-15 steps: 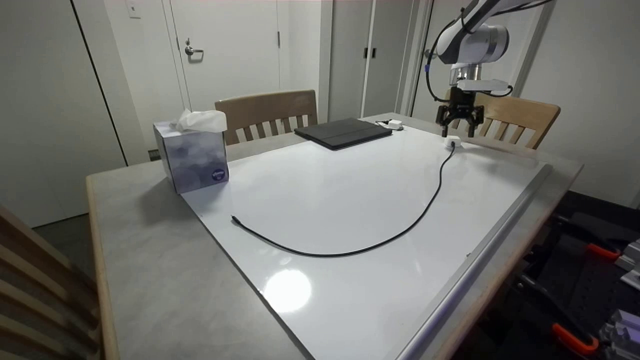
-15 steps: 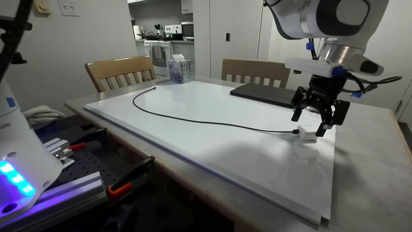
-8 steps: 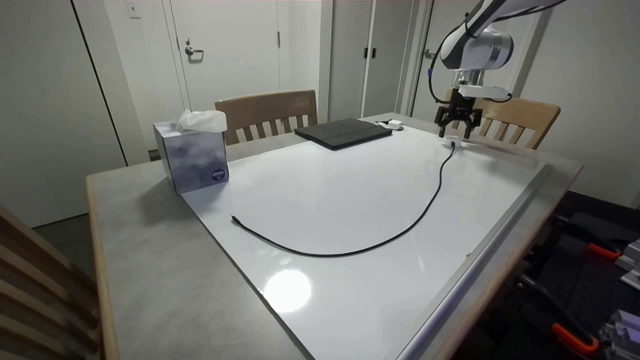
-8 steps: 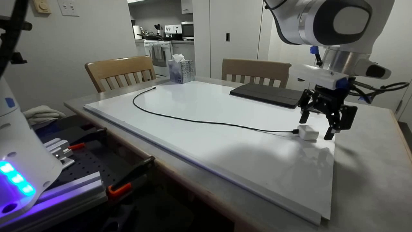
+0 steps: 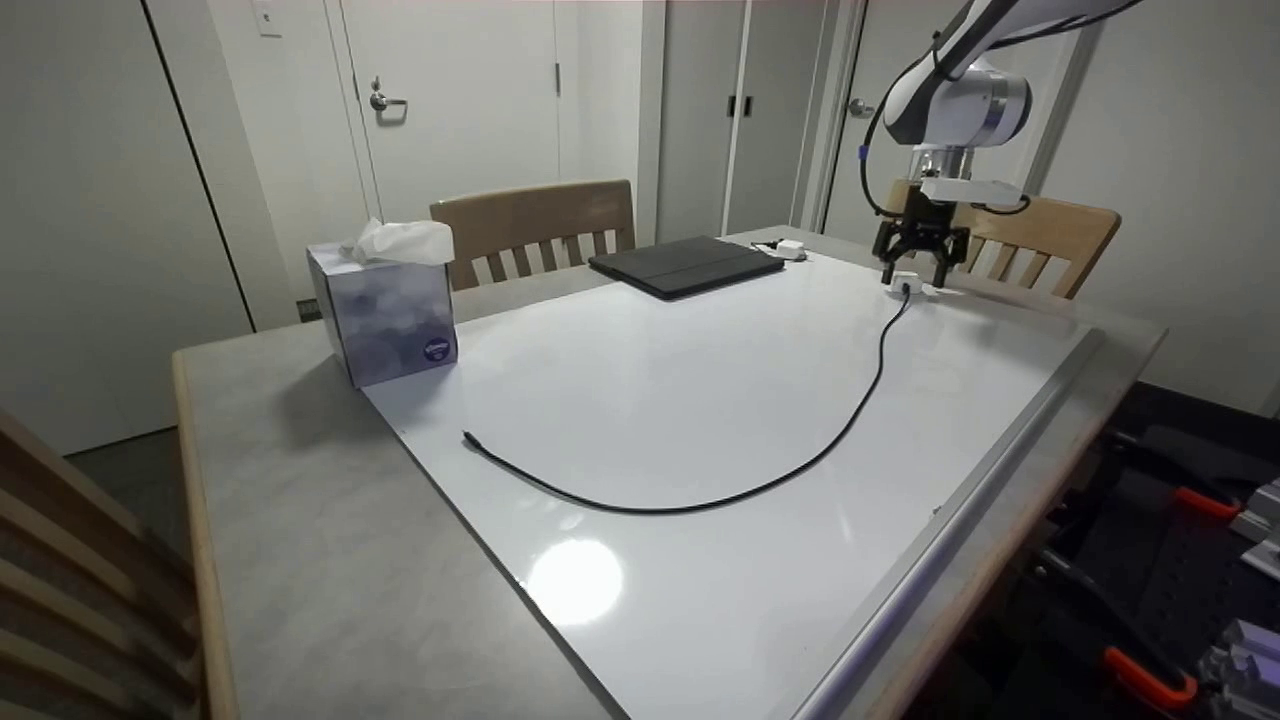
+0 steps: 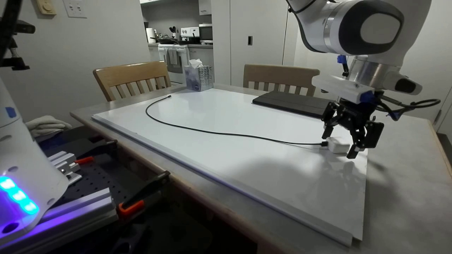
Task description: Wind the charger on the table
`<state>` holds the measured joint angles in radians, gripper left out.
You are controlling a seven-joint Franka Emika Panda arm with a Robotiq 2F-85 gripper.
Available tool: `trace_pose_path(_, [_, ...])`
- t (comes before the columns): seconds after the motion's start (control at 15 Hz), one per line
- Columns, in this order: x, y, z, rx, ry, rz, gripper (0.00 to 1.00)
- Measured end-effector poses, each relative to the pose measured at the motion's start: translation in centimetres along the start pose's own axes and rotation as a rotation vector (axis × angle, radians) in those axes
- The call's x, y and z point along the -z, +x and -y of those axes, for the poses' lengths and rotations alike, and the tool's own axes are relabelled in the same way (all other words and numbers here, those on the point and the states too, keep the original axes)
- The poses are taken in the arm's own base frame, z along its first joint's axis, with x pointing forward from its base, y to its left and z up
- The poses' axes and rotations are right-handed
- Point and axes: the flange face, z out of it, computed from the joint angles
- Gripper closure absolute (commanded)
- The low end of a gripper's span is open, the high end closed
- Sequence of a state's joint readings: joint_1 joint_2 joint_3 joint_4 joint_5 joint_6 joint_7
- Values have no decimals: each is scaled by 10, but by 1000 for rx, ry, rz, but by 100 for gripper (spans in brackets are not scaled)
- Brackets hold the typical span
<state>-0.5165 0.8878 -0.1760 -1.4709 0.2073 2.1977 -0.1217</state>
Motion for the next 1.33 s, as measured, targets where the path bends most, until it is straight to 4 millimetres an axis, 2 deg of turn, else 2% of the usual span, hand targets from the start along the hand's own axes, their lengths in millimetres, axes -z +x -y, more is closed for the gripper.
trace_pose_path(0.33, [12,-8,5,-73,112,-25,0])
trace_pose_path(0.6, [20,-10,4,-95,128,-60,0])
trace_pose_path(1.07, [12,-12,5,-93,100,-110,0])
trace_pose_path(1.13, [10,-13,5,-90,96,-111,9])
trace_pose_path(1.2, [9,-14,6,-88,93,-112,26])
trace_pose_path(1.33, [8,-15,6,-86,89,-111,41])
